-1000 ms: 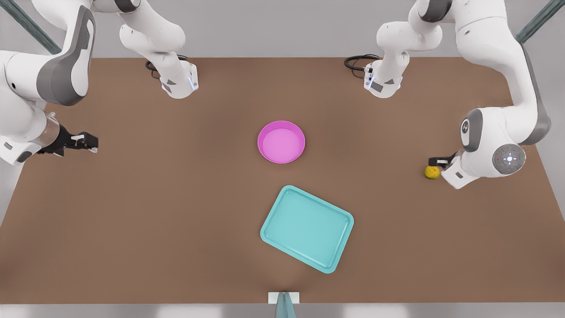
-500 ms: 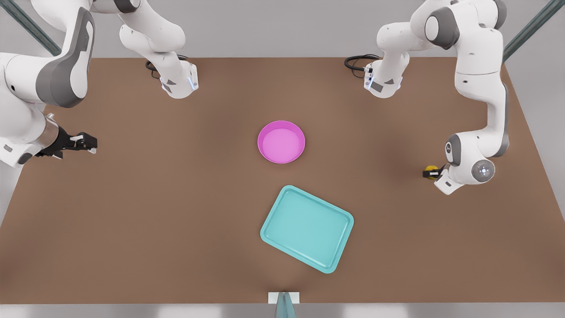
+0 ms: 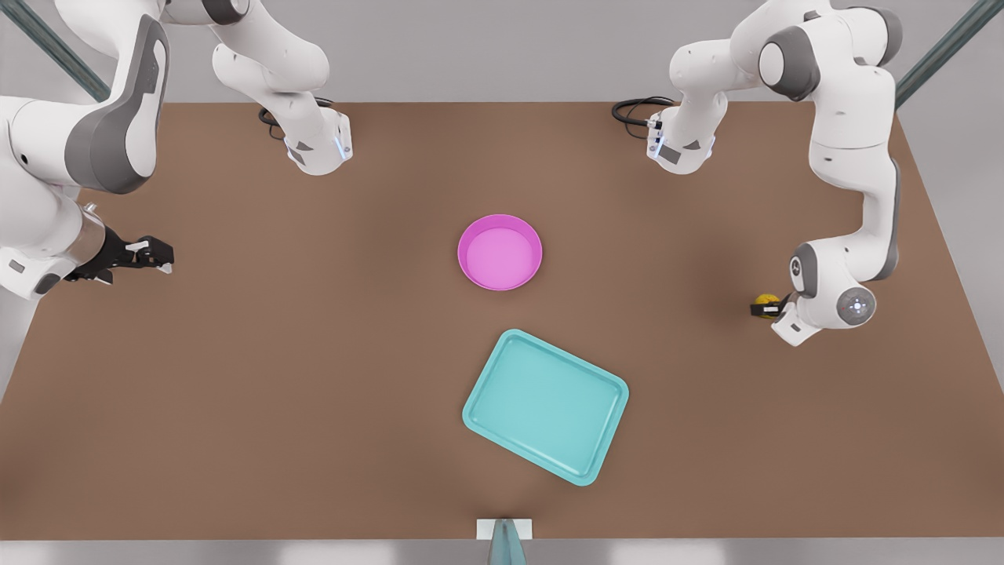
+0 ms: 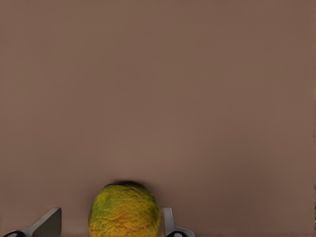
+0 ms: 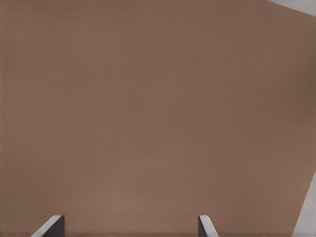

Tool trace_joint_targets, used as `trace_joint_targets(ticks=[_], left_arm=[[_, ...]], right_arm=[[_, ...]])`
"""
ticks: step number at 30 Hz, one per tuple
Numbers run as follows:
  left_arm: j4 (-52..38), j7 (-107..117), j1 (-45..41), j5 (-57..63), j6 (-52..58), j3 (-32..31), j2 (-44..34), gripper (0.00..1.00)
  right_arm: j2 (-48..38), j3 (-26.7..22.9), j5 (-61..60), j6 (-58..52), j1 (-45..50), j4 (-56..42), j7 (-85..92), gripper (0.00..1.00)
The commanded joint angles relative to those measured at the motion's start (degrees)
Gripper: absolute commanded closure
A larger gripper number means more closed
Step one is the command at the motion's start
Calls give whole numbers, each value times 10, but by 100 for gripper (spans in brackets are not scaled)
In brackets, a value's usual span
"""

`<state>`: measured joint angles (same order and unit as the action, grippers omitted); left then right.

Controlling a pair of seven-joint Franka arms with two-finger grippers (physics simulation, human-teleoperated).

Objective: Place the orange on the plate with the left arm and the plate on the tray with the right arm

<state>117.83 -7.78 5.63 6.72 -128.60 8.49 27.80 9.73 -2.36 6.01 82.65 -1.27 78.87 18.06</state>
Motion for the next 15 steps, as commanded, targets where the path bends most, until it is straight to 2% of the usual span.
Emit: trace_joint_targets(ticks=[1,15], left_arm=[[-1,-3,-1,1,0,-1,1,0],[11,-7,-2,1,0,0,21,0]], right_arm=[[-1,0,0,0,0,0,10,0],[2,0,0,0,-1,0,10,0]])
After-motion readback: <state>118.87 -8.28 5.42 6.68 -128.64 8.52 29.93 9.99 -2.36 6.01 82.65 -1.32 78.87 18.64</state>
